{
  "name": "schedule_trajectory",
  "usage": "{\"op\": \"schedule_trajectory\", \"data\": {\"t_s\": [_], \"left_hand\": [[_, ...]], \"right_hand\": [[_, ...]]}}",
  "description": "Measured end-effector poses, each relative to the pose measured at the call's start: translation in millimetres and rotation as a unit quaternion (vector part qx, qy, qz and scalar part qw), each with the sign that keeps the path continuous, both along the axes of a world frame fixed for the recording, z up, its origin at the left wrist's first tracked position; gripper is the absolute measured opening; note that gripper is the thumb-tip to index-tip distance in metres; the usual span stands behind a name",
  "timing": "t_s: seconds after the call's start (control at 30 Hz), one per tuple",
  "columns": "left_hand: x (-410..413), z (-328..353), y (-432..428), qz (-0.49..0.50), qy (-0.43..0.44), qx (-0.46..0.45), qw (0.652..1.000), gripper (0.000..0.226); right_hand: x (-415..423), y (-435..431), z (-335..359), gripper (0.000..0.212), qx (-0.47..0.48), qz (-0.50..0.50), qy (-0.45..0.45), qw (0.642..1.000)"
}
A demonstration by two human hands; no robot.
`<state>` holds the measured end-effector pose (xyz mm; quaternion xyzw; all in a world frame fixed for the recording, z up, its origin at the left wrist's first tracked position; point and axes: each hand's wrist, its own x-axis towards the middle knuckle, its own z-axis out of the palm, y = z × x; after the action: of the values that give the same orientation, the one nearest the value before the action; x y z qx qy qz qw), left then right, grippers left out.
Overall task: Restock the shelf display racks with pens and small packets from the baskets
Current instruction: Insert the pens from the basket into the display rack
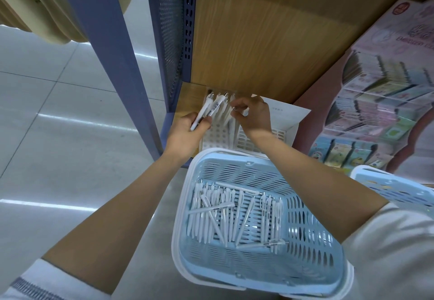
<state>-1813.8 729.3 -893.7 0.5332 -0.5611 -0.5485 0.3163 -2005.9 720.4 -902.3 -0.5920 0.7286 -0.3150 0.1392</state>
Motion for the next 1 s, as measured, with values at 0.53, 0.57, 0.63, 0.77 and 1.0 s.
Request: {"op": "schedule_trajectory", "data": {"t_s": [0.53,0.57,0.63,0.77,1.0], "left_hand": [[-5,14,3,-0.041,0.051,-0.014,0.998,0.012],[-5,16,3,-0.042,0.055,-0.003,0.998,0.011],[-3,18,3,-0.037,0.057,0.023,0.997,0.019],[2,10,2,-0.004,0.019,0.029,0.999,0.025],[3,8,7,-0.045,0.023,0.009,0.999,0.026]], "right_hand": [[20,11,57,0.007,0.078,0.010,-0.448,0.891],[16,10,60,0.008,0.067,0.000,-0.453,0.889],[4,6,65,0.009,0.015,-0.030,-0.456,0.890],[-15,3,58,0.007,-0.024,-0.063,-0.365,0.929],[10,11,21,0.022,0.012,-0.023,-0.132,0.991]]}}
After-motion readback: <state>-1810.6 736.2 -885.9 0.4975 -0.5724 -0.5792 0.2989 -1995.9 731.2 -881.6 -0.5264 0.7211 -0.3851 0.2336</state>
